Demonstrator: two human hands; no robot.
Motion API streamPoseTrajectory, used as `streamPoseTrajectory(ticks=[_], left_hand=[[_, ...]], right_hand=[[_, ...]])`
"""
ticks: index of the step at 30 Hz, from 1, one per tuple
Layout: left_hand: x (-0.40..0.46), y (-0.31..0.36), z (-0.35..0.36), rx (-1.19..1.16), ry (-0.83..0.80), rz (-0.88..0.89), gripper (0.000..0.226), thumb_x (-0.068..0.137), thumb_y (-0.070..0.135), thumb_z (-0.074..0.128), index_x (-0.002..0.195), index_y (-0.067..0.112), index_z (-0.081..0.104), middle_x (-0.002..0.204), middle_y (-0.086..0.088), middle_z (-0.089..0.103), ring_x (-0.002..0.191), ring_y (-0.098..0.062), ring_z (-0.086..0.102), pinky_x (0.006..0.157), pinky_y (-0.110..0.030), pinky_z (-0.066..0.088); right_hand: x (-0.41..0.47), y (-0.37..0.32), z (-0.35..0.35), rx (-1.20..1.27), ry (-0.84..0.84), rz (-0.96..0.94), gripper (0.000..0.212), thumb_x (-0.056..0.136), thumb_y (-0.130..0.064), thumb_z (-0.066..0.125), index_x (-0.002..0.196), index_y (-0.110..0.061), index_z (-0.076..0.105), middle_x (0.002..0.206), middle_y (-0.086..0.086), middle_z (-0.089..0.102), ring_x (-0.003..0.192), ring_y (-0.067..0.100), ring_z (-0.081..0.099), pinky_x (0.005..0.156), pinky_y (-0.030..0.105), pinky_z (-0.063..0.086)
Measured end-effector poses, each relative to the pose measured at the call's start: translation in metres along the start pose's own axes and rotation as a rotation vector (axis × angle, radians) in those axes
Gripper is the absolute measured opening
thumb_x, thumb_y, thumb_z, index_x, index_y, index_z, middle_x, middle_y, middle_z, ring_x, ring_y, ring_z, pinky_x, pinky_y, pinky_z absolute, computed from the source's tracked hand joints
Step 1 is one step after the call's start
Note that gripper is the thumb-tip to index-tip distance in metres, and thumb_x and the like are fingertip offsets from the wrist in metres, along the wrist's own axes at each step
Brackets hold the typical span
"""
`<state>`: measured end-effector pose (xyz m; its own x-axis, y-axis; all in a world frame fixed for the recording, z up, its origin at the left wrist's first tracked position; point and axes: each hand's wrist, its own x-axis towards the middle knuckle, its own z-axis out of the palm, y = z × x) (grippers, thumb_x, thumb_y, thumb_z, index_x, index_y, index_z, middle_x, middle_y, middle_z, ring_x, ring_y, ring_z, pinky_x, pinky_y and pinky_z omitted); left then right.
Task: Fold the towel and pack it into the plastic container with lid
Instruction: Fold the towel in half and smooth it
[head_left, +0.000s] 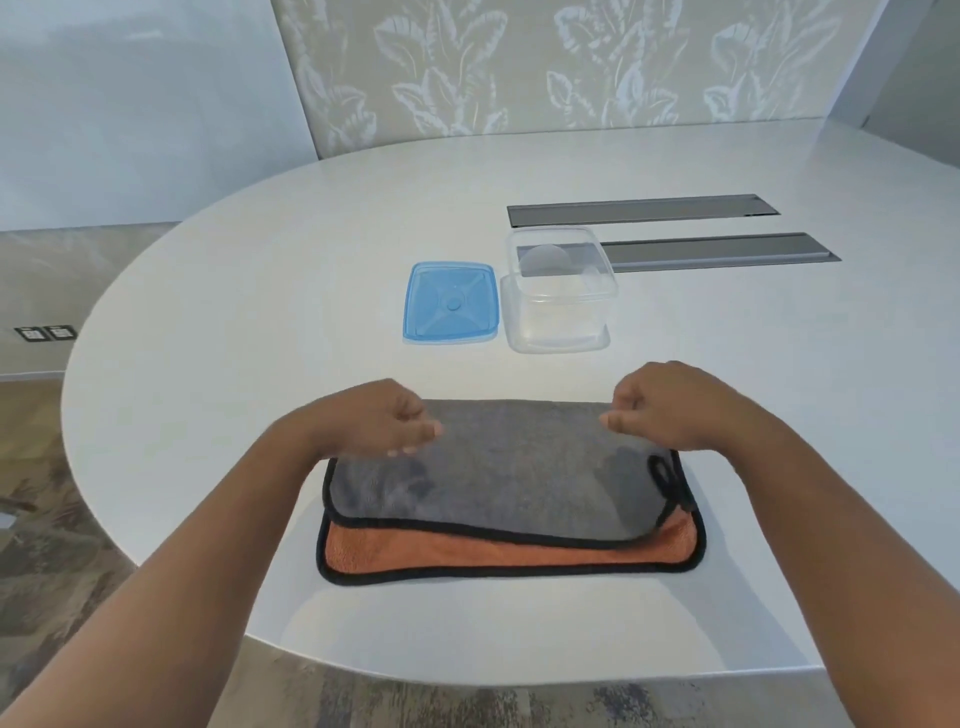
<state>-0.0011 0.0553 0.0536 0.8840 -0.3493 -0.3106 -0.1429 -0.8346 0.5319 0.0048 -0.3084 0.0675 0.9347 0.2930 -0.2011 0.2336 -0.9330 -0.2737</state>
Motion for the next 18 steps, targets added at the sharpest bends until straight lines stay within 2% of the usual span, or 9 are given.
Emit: streamPoseTrajectory(ticks=[1,2,3,5,7,8,11,14,18], left_hand=[[0.003,0.002,0.005,0.032,0.098,0.029,0.027,0.093,0.047,0.065,0.067,0.04,0.064,0.074,0.021,0.069,0.079,-0.009,0.066,0.065,-0.019,0.042],[0.007,0.003,0.012,0.075,0.171,0.035,0.017,0.094,0.042,0.065,0.077,0.045,0.065,0.089,0.022,0.068,0.091,-0.01,0.064,0.073,-0.023,0.044],[0.01,0.003,0.02,0.113,0.198,0.037,0.003,0.094,0.044,0.064,0.094,0.046,0.066,0.107,0.02,0.065,0.103,-0.012,0.06,0.084,-0.028,0.046],[0.016,0.0,0.038,0.232,0.174,0.063,0.044,0.09,0.063,0.057,0.128,0.042,0.061,0.134,0.01,0.054,0.122,-0.016,0.049,0.103,-0.041,0.042],[0.02,-0.003,0.056,0.32,0.137,0.068,0.074,0.083,0.082,0.042,0.148,0.045,0.044,0.155,0.007,0.039,0.142,-0.021,0.033,0.116,-0.049,0.029],[0.022,-0.004,0.066,0.337,0.116,0.062,0.083,0.082,0.087,0.035,0.153,0.046,0.033,0.163,0.007,0.028,0.15,-0.022,0.021,0.12,-0.051,0.019],[0.028,-0.011,0.086,0.369,0.142,0.072,0.087,0.082,0.092,0.017,0.158,0.05,0.011,0.171,0.01,0.003,0.156,-0.016,-0.003,0.122,-0.048,0.001],[0.039,-0.016,0.086,0.385,0.213,0.085,0.082,0.086,0.089,0.011,0.158,0.051,0.01,0.171,0.011,0.003,0.156,-0.014,-0.004,0.122,-0.045,0.0],[0.057,-0.021,0.078,0.38,0.253,0.101,0.078,0.088,0.088,0.017,0.158,0.051,0.015,0.171,0.012,0.009,0.156,-0.013,0.001,0.122,-0.043,0.002]], right_hand=[[0.002,-0.001,0.005,-0.026,-0.003,-0.004,0.021,0.089,-0.05,0.064,0.082,-0.03,0.067,0.084,-0.015,0.065,0.085,0.014,0.064,0.071,0.033,0.048],[0.003,-0.002,0.012,-0.034,-0.037,-0.005,0.016,0.089,-0.045,0.066,0.095,-0.03,0.067,0.092,-0.017,0.063,0.092,0.015,0.063,0.076,0.033,0.049],[0.004,-0.003,0.019,-0.031,-0.088,-0.003,0.026,0.088,-0.044,0.068,0.109,-0.03,0.065,0.096,-0.017,0.06,0.096,0.015,0.061,0.079,0.034,0.049],[0.005,-0.004,0.033,0.012,-0.148,0.007,0.056,0.081,-0.051,0.075,0.129,-0.03,0.057,0.102,-0.015,0.056,0.099,0.014,0.057,0.084,0.036,0.049],[0.006,-0.004,0.044,0.023,-0.143,0.029,0.08,0.072,-0.064,0.078,0.14,-0.034,0.048,0.117,-0.01,0.051,0.107,0.017,0.053,0.088,0.039,0.048],[0.008,-0.003,0.048,0.012,-0.133,0.037,0.087,0.069,-0.068,0.077,0.143,-0.036,0.044,0.124,-0.008,0.047,0.11,0.018,0.049,0.087,0.039,0.047],[0.014,0.002,0.055,0.002,-0.104,0.035,0.094,0.073,-0.07,0.073,0.152,-0.036,0.036,0.139,-0.005,0.039,0.124,0.022,0.041,0.087,0.039,0.042],[0.021,0.009,0.059,0.024,-0.088,0.05,0.094,0.077,-0.07,0.07,0.155,-0.036,0.032,0.145,-0.002,0.036,0.134,0.026,0.033,0.095,0.041,0.041],[0.033,0.017,0.062,0.069,-0.064,0.074,0.093,0.077,-0.071,0.07,0.155,-0.038,0.032,0.147,-0.002,0.035,0.137,0.028,0.029,0.106,0.045,0.038]])
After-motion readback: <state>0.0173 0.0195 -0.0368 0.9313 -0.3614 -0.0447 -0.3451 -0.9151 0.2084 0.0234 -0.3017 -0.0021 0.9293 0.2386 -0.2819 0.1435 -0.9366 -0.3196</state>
